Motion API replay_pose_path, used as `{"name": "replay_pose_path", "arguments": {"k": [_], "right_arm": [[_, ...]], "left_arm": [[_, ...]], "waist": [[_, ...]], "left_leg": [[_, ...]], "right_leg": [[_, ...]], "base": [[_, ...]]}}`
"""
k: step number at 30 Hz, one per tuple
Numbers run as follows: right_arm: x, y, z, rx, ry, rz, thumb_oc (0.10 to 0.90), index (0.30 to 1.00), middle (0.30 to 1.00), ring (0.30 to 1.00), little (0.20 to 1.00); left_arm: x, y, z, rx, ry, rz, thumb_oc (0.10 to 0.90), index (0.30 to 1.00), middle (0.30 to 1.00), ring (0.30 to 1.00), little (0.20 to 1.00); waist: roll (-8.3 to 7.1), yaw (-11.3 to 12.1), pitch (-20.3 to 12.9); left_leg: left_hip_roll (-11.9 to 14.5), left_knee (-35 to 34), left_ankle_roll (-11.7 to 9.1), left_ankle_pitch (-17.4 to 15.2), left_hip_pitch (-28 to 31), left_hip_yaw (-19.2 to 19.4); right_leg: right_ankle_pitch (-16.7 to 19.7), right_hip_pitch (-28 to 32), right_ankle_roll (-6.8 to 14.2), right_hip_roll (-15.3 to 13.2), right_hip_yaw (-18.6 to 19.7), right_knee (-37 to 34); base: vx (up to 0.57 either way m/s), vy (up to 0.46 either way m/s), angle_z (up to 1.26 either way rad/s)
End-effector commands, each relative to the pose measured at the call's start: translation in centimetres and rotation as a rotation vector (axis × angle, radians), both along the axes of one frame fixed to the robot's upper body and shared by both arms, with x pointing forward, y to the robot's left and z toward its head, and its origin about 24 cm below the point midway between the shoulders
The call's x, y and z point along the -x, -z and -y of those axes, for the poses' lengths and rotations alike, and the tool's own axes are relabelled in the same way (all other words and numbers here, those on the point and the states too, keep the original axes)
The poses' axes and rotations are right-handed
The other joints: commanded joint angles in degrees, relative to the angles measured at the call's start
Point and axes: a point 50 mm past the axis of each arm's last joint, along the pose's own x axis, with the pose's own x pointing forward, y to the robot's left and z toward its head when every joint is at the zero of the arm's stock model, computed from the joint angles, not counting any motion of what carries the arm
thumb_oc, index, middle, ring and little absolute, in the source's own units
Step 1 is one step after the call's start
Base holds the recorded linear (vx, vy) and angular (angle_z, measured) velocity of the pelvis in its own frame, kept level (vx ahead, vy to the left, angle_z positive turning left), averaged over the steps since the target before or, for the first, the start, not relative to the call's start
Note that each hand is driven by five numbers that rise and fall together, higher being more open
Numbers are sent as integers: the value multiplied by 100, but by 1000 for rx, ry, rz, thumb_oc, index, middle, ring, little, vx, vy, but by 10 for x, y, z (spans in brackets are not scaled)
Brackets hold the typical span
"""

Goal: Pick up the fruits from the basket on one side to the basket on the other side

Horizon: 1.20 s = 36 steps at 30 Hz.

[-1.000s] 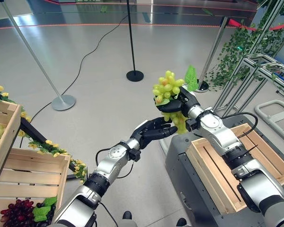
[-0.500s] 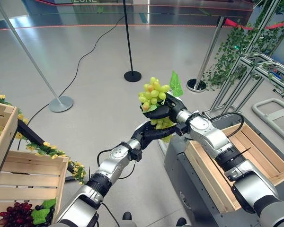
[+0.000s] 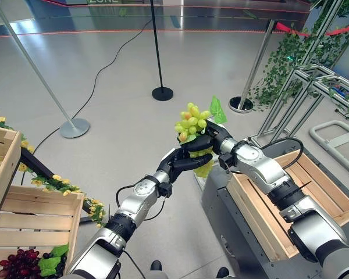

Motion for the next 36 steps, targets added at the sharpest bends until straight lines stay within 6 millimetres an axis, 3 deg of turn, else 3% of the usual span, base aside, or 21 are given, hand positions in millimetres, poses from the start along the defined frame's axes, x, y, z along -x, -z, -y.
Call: {"name": "replay_pose_path", "arguments": {"k": [1, 2, 3, 4, 5, 22, 24, 27, 31, 33, 36], "right_arm": [[-7, -52, -22, -117, -112, 134, 400, 300, 300, 300, 300], [-6, -52, -23, -123, -121, 127, 400, 300, 300, 300, 300], [-6, -51, -24, -135, -131, 115, 400, 300, 300, 300, 300], [-6, -51, -26, -147, -141, 107, 400, 300, 300, 300, 300], [-5, -52, -29, -171, -162, 98, 400, 300, 300, 300, 300], [12, -59, -60, -343, -362, 42, 400, 300, 300, 300, 300], [12, -59, -60, -320, -367, 57, 800, 900, 900, 900, 900], [10, -59, -56, -229, -350, 102, 800, 900, 900, 900, 900], [-2, -64, -33, 26, -205, 293, 800, 900, 900, 900, 900], [-9, -76, -13, 239, -89, 477, 800, 900, 900, 900, 900], [-12, -84, 8, 383, 9, 553, 800, 900, 900, 900, 900]], "left_arm": [[-28, -64, 14, 116, -21, 290, 800, 900, 900, 900, 900], [-28, -65, 16, 119, -16, 294, 800, 900, 900, 900, 900], [-27, -66, 17, 116, -11, 296, 762, 844, 844, 844, 844], [-27, -66, 19, 114, -4, 296, 478, 418, 418, 418, 418], [-26, -65, 20, 106, 5, 294, 400, 300, 300, 300, 300], [-22, -57, 31, 100, 60, 264, 400, 300, 300, 300, 300], [-22, -57, 32, 101, 56, 261, 400, 300, 300, 300, 300], [-22, -55, 30, 100, 46, 253, 400, 300, 300, 300, 300], [-21, -52, 26, 97, 22, 251, 400, 300, 300, 300, 300], [-19, -51, 23, 87, -2, 251, 400, 300, 300, 300, 300], [-18, -49, 15, 78, -27, 252, 400, 300, 300, 300, 300]], "waist": [[-180, 68, -699], [-183, 71, -695], [-186, 78, -693], [-188, 83, -691], [-190, 88, -689], [-168, 113, -719], [-172, 111, -726], [-177, 116, -735], [-180, 83, -747], [-163, 50, -743], [-153, 28, -727]], "left_leg": [[-155, 5, 31, -324, 42, 24], [-156, 5, 29, -321, 39, 18], [-158, 5, 27, -318, 34, 8], [-161, 5, 29, -325, 37, 3], [-161, 5, 30, -324, 38, 2], [-175, 5, 37, -311, 22, -7], [-171, 5, 35, -310, 23, -8], [-178, 5, 33, -309, 17, -8], [-171, 5, 33, -305, 11, 3], [-171, 5, 43, -301, 11, 11], [-174, 5, 58, -305, 11, 19]], "right_leg": [[-359, 425, -175, -27, 121, 8], [-357, 424, -174, -27, 117, 8], [-354, 423, -174, -26, 115, 8], [-359, 428, -174, -25, 111, 8], [-360, 433, -175, -26, 103, 8], [-349, 419, -162, -33, 88, 8], [-350, 419, -161, -32, 89, 8], [-346, 414, -157, -33, 85, 8], [-327, 393, -145, -37, 96, 8], [-318, 380, -134, -36, 127, 8], [-318, 371, -122, -35, 155, 8]], "base": [[0, 0, 0], [0, 0, 0], [0, 0, 0], [0, 0, 0], [0, 0, 0], [0, 0, 0], [0, 0, 0], [0, 0, 0], [0, 0, 0], [0, 0, 0], [0, 0, 0]]}}
